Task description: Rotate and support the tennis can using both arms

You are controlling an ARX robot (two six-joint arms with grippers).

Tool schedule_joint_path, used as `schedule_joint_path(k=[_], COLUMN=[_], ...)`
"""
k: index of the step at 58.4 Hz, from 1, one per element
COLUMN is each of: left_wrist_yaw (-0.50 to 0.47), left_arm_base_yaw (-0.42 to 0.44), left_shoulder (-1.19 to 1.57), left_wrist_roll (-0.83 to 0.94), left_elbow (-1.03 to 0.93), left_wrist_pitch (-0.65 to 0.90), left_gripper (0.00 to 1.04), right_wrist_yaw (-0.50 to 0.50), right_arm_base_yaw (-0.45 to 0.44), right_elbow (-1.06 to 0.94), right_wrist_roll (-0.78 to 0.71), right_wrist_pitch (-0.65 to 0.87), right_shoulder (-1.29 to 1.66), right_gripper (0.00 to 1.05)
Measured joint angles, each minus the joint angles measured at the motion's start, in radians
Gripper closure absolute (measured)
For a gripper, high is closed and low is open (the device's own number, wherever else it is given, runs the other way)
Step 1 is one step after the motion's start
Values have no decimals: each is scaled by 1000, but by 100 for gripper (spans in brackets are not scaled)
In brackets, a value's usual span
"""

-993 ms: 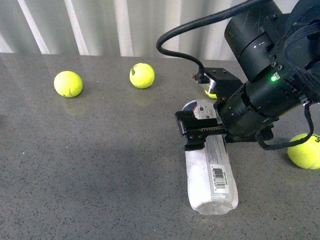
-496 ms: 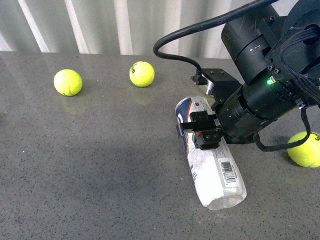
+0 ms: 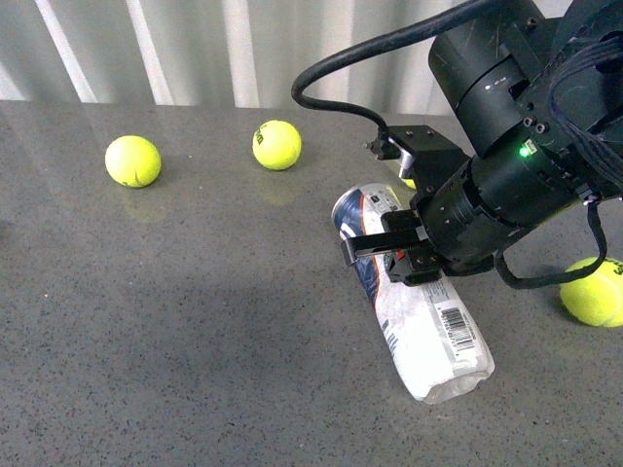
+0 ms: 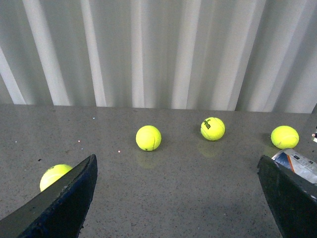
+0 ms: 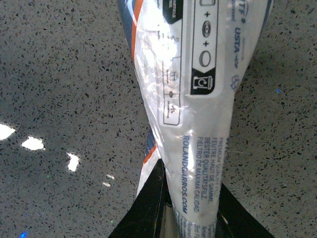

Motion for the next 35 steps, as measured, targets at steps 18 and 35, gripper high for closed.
schedule_joint_path(k=[18, 35], left_wrist_yaw=[0, 0], left_arm_base_yaw=[0, 0], left_shoulder=[0, 0], left_wrist_roll=[0, 0], left_elbow=[0, 0], left_wrist_pitch=[0, 0], left_gripper=[7, 7], right_wrist_yaw=[10, 143], right_arm_base_yaw=[2, 10], right_elbow=[-10, -114], right_wrist_roll=[-26, -281], right_wrist_pitch=[5, 136], right_shoulder=[-14, -143], right_gripper=[99, 99])
